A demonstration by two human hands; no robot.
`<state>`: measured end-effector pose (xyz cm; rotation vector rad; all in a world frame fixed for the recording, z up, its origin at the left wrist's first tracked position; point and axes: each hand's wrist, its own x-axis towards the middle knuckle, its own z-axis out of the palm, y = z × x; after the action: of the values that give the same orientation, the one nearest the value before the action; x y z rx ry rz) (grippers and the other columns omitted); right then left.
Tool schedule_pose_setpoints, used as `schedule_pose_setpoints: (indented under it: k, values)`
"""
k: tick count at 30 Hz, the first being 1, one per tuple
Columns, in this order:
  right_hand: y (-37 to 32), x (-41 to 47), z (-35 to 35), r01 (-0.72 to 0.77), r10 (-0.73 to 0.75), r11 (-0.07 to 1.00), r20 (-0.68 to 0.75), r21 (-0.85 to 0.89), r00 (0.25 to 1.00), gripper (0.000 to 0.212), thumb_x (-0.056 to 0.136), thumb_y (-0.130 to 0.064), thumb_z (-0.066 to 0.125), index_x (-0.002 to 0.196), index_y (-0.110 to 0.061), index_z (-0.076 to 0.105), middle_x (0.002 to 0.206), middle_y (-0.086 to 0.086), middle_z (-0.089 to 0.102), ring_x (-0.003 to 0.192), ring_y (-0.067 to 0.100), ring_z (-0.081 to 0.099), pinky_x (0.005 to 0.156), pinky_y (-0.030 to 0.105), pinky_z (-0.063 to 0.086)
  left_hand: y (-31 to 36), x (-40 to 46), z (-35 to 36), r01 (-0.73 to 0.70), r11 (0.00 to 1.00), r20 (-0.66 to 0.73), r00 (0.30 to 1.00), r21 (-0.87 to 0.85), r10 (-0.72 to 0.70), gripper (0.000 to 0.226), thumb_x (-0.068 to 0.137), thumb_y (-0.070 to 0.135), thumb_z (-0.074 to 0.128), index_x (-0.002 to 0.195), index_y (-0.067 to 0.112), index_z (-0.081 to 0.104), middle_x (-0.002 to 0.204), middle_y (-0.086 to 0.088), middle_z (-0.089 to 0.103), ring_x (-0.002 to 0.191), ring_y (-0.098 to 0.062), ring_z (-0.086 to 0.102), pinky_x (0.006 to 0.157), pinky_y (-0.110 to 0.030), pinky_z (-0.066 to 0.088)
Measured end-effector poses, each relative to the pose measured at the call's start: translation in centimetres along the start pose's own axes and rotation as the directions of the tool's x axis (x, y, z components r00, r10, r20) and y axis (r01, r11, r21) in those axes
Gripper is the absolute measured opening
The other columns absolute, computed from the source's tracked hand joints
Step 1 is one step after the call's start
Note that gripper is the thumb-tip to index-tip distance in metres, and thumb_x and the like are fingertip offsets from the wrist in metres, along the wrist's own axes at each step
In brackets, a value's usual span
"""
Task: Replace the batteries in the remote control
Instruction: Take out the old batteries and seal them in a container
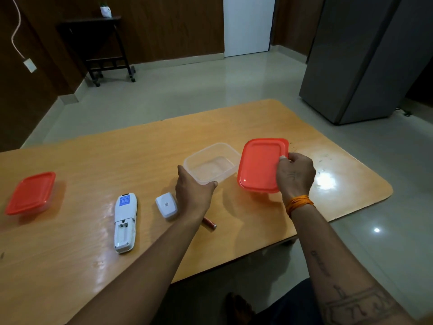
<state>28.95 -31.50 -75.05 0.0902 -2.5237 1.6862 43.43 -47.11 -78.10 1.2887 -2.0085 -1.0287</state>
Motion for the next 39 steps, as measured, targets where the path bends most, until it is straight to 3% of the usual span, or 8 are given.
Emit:
schedule_pose_setpoints:
  k: [3,7,11,15,21,26,31,39]
  values:
    - [0.5,-0.2,-0.3,-0.077,0.085,0.993,0.093,-0.088,0.992,0.022,0.085,-0.004,0.052,0.066,-0.007,0.06,0.061,0.006,0.044,0.062,0.028,0.041,0.056,0.031,0.032,0.5,0.2,-0.2,0.015,1.0,-0.002,1.0,-0.001,-0.015,0.104,0.07,0.033,0.094,0.152,0.007,0.035,0.144,-0.013,0.061,0.133,-0.035,0.057,0.103,-0.048,0.053]
    - [0.8,-0.7,-0.6,-0.048,0.082,0.976,0.16,-0.21,0.984,0.037,0.084,-0.001,0.053,0.052,-0.011,0.038,0.052,0.002,0.028,0.051,0.023,0.026,0.051,0.028,0.018,0.8,0.0,-0.6,0.023,1.0,0.015,1.0,-0.009,-0.023,0.105,0.07,0.034,0.094,0.152,0.008,0.034,0.145,-0.01,0.06,0.133,-0.033,0.057,0.103,-0.05,0.054]
    - [1.8,-0.7,0.0,0.039,0.034,0.937,0.201,-0.347,0.979,0.026,0.083,-0.012,0.058,0.059,-0.004,0.054,0.055,0.007,0.046,0.052,0.028,0.041,0.05,0.027,0.031,0.4,-1.2,-1.3,0.02,0.998,0.034,0.999,-0.059,-0.018,0.1,0.07,0.031,0.094,0.15,0.013,0.036,0.14,-0.007,0.06,0.125,-0.031,0.06,0.093,-0.05,0.06]
    - [2.0,-1.2,0.4,0.152,-0.038,0.868,0.242,-0.474,0.97,0.03,0.09,-0.024,0.059,0.067,-0.008,0.051,0.072,0.015,0.057,0.071,0.036,0.056,0.058,0.03,0.036,0.1,-2.6,-2.2,-0.036,0.997,0.047,0.998,-0.074,0.04,0.095,0.08,0.026,0.089,0.158,0.015,0.035,0.153,-0.004,0.052,0.143,-0.024,0.047,0.11,-0.033,0.043]
    - [0.1,-3.6,0.5,0.329,-0.169,0.774,0.325,-0.54,0.931,0.041,0.095,-0.036,0.06,0.12,-0.004,0.068,0.119,0.019,0.063,0.113,0.04,0.058,0.088,0.044,0.053,-0.7,-5.2,-4.9,-0.17,0.985,0.07,0.983,-0.01,0.17,0.061,0.085,0.029,0.084,0.14,0.02,0.061,0.148,0.004,0.056,0.141,-0.015,0.049,0.11,-0.028,0.041]
    - [-1.9,-7.9,1.9,0.502,-0.206,0.794,0.625,-0.342,0.753,0.04,0.084,-0.045,0.076,0.113,-0.017,0.075,0.11,0.004,0.075,0.104,0.025,0.069,0.088,0.037,0.056,-2.7,-6.7,-7.3,-0.202,0.978,0.024,0.979,0.045,0.201,0.035,0.086,0.029,0.083,0.119,0.028,0.073,0.116,0.013,0.066,0.09,-0.003,0.065,0.072,-0.016,0.046]
    - [-2.6,-11.1,3.3,0.609,-0.111,0.721,0.812,-0.332,0.573,0.029,0.077,-0.048,0.084,0.089,-0.022,0.076,0.095,0.0,0.074,0.091,0.02,0.068,0.075,0.033,0.056,-5.1,-7.6,-8.6,-0.168,0.961,0.005,0.985,0.22,0.172,0.014,0.085,0.035,0.083,0.09,0.027,0.071,0.089,0.01,0.07,0.082,-0.008,0.066,0.065,-0.022,0.047]
    - [-2.3,-12.2,4.5,0.661,-0.053,0.628,0.825,-0.41,0.562,0.024,0.079,-0.038,0.079,0.084,-0.015,0.074,0.089,0.007,0.074,0.083,0.028,0.069,0.071,0.035,0.061,-5.3,-7.8,-9.1,-0.145,0.865,0.124,0.988,0.481,0.096,0.026,0.089,0.052,0.074,0.085,0.027,0.069,0.081,0.008,0.069,0.075,-0.011,0.062,0.057,-0.027,0.041]
